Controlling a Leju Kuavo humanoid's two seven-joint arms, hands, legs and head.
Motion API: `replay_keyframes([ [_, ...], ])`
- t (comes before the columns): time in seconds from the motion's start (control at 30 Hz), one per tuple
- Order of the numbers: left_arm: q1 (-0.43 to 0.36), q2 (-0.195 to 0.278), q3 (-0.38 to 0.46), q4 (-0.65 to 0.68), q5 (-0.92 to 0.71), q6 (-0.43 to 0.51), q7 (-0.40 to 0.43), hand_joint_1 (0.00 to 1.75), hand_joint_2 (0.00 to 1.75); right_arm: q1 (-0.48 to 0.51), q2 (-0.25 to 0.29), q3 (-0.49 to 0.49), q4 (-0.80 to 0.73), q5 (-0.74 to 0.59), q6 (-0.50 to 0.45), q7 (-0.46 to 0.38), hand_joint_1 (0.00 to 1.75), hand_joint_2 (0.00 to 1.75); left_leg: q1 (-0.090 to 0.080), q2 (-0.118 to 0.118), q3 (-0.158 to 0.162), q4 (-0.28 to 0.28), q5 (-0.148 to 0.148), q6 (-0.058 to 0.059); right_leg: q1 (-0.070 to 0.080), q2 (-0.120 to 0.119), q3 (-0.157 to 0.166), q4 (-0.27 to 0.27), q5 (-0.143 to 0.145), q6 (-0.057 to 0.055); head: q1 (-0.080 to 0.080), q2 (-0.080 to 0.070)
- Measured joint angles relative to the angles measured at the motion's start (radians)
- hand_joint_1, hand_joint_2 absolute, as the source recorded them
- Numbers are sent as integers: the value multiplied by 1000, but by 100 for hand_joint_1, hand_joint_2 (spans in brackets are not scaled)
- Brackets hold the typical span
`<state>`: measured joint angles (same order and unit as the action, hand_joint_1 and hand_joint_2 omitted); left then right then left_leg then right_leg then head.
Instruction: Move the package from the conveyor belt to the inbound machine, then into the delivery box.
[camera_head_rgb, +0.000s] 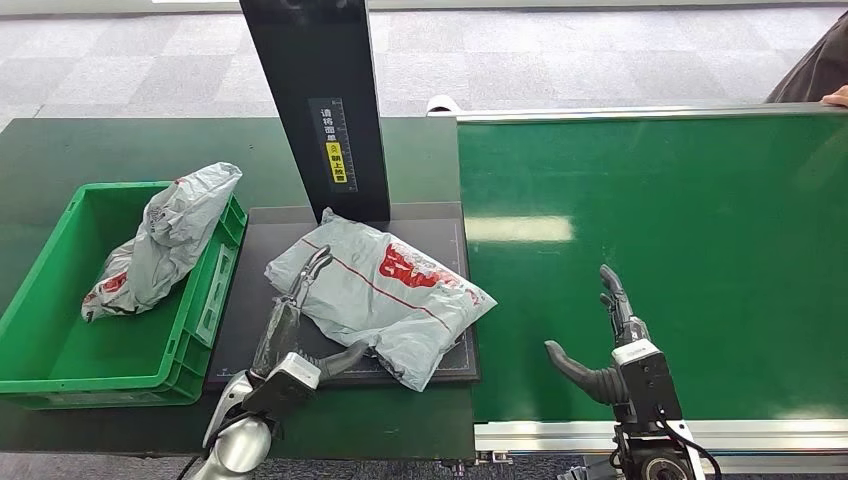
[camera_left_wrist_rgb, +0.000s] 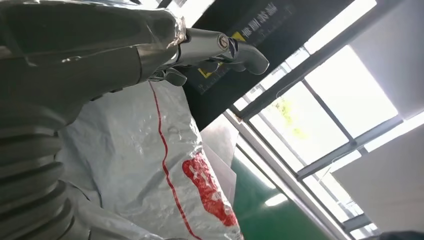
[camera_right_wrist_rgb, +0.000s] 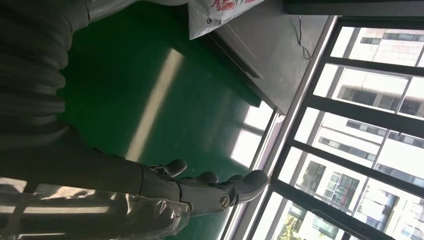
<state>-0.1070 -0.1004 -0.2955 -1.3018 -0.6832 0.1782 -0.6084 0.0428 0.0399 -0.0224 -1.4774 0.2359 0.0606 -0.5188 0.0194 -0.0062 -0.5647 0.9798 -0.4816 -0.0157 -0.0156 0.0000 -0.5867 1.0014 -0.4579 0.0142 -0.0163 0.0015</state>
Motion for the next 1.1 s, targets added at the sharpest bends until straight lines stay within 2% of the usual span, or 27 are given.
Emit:
replay_keyframes([
  [0.13, -14, 8, -51, 11, -79, 15, 13, 0, 175, 2, 0, 0, 12, 3, 3, 0, 0, 175, 0, 0, 0, 0, 0, 0, 0, 0, 0, 0, 0, 0, 0, 0],
  [0.27, -24, 16, -77, 20, -119, 32, 15, 0, 175, 4, -1, -2, 19, 5, 4, 0, 0, 175, 0, 0, 0, 0, 0, 0, 0, 0, 0, 0, 0, 0, 0, 0],
  [0.4, -54, 29, -102, 34, -226, 31, 33, 0, 175, 6, 0, -2, 22, 12, 12, 0, 0, 175, 0, 0, 0, 0, 0, 0, 0, 0, 0, 0, 0, 0, 0, 0],
  [0.47, -82, 39, -110, 48, -274, -24, 70, 0, 175, 9, 0, -3, 22, 19, 18, 0, 0, 175, 0, 0, 0, 0, 0, 0, 0, 0, 0, 0, 0, 0, 0, 0],
  [0.57, -132, 62, -115, 79, -322, -157, 152, 0, 175, 9, 1, -4, 23, 34, 33, 0, 0, 175, 0, 1, 0, 0, 0, 0, 0, 0, 1, 0, 0, 0, 0, 0],
  [0.67, -164, 96, -112, 109, -351, -227, 216, 0, 175, -1, 4, -4, 35, 46, 48, 1, 0, 175, 0, 1, 1, 0, 0, 0, 0, 1, 1, 0, 0, 0, 0, 0],
  [0.83, -174, 145, -114, 134, -412, -254, 253, 0, 175, -34, 4, -4, 70, 51, 54, 2, 0, 175, 0, 1, 0, 0, 0, 0, 0, 1, 0, 0, 0, 0, 0, 0],
  [1.1, -176, 177, -141, 141, -466, -302, 312, 0, 175, -42, 5, -4, 94, 58, 53, 4, 0, 175, 0, 1, 0, 0, 0, 0, 0, 0, 0, 0, 0, 0, 0, 0],
])
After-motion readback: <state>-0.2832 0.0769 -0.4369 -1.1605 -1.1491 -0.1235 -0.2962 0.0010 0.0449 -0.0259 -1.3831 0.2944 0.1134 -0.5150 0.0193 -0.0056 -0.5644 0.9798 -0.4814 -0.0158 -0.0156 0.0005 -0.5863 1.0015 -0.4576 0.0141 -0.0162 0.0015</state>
